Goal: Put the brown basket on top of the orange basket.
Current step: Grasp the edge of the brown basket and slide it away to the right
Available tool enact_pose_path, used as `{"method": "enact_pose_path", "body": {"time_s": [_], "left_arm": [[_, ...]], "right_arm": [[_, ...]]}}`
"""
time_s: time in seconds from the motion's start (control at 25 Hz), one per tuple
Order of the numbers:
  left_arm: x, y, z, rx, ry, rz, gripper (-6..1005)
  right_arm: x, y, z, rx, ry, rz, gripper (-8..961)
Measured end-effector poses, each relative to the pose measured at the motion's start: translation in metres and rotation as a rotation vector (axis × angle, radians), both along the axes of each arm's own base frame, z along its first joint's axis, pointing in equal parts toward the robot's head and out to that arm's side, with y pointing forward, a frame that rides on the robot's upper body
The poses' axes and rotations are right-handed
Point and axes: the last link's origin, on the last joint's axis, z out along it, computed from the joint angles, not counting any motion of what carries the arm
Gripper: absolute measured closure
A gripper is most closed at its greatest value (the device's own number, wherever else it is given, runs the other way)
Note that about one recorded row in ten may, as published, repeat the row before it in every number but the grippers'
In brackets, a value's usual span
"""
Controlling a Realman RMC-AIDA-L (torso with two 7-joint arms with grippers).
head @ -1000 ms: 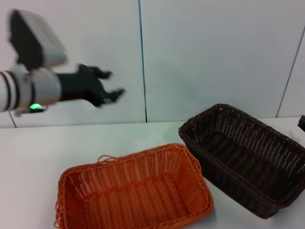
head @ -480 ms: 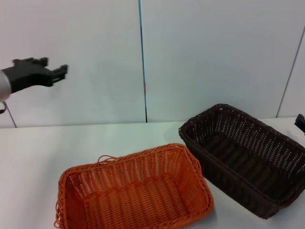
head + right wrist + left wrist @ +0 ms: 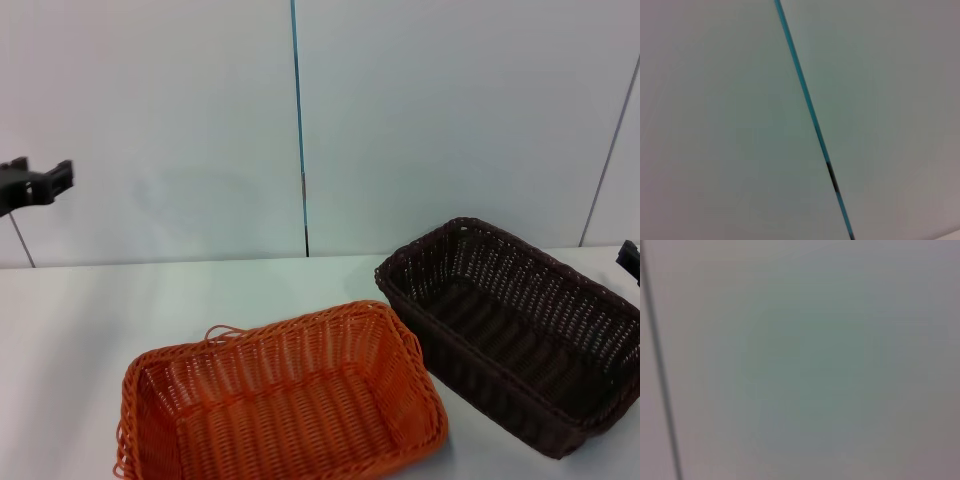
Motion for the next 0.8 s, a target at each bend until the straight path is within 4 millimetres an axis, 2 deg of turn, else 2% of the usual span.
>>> {"method": "enact_pose_path", "body": {"time_s": [0.24, 0.56, 0.8], "left_arm": [[-0.027, -0.017, -0.008, 0.081, -0.015, 0.100, 389], [-0.041, -0.023, -0.012, 0.031, -0.094, 0.134, 388], [-0.048, -0.025, -0.007, -0.043, -0.158, 0.130, 323]], "right_arm": [[0.001, 0.000, -0.001, -0.005, 0.002, -0.010, 25], [0.004, 0.001, 0.003, -0.009, -0.003, -0.036, 26], [0.002, 0.002, 0.002, -0.030, -0.021, -0.042, 26]]}}
